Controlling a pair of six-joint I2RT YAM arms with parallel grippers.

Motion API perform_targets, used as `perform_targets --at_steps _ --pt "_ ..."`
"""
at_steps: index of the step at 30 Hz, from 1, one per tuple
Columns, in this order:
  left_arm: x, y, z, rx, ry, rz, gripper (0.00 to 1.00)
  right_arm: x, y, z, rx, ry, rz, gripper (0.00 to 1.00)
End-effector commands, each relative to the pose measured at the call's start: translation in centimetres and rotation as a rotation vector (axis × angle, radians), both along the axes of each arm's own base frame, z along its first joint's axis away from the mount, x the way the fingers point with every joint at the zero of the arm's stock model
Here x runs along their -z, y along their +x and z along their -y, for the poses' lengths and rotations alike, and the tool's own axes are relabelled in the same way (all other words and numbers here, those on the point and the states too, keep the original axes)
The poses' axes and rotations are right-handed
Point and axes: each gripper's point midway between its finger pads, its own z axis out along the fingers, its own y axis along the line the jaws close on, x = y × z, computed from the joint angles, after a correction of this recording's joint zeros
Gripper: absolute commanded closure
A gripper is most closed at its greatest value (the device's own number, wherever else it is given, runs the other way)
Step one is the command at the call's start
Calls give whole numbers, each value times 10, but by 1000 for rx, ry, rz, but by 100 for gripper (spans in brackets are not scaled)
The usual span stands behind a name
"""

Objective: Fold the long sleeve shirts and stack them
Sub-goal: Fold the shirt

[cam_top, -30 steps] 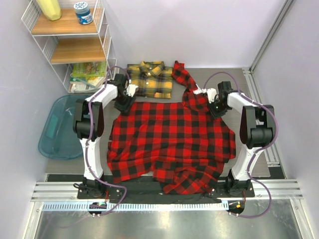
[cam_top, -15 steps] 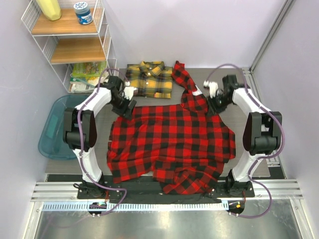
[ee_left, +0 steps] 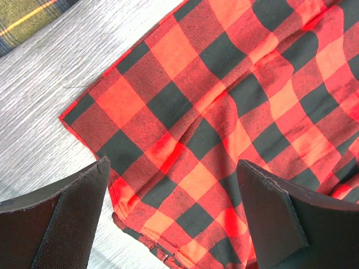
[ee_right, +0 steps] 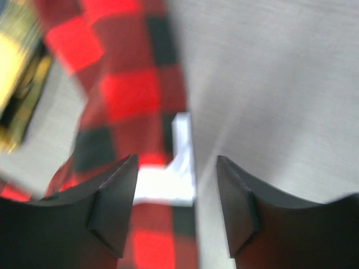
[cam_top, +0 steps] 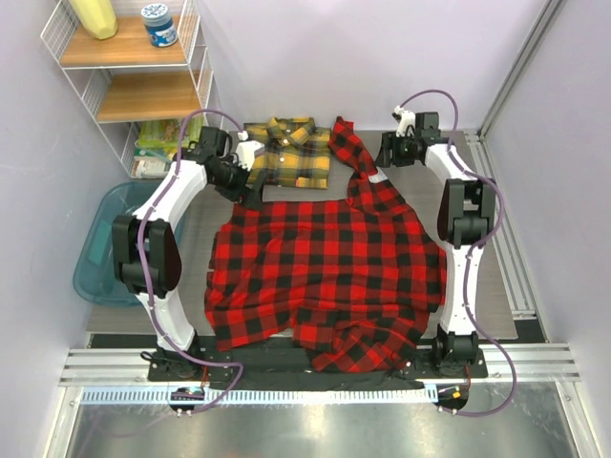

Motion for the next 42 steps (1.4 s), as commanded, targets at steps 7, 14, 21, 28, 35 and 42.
perform_targets --at_steps 7,14,21,28,35,42 --pt "-10 10 -2 -23 -8 41 4 -14 73 -5 52 9 183 34" --pt "0 27 -15 -66 44 26 2 17 45 -11 4 -27 78 36" --pt "11 49 -30 -108 107 39 1 37 15 -7 -37 -125 17 41" --pt "35 81 -36 -79 158 5 3 58 -9 -13 -87 -172 -59 69" --pt "69 71 -36 131 199 -86 15 57 -5 -4 -80 -196 -54 99" --pt "95 63 -44 187 260 -117 32 38 7 -2 -56 -194 -9 99"
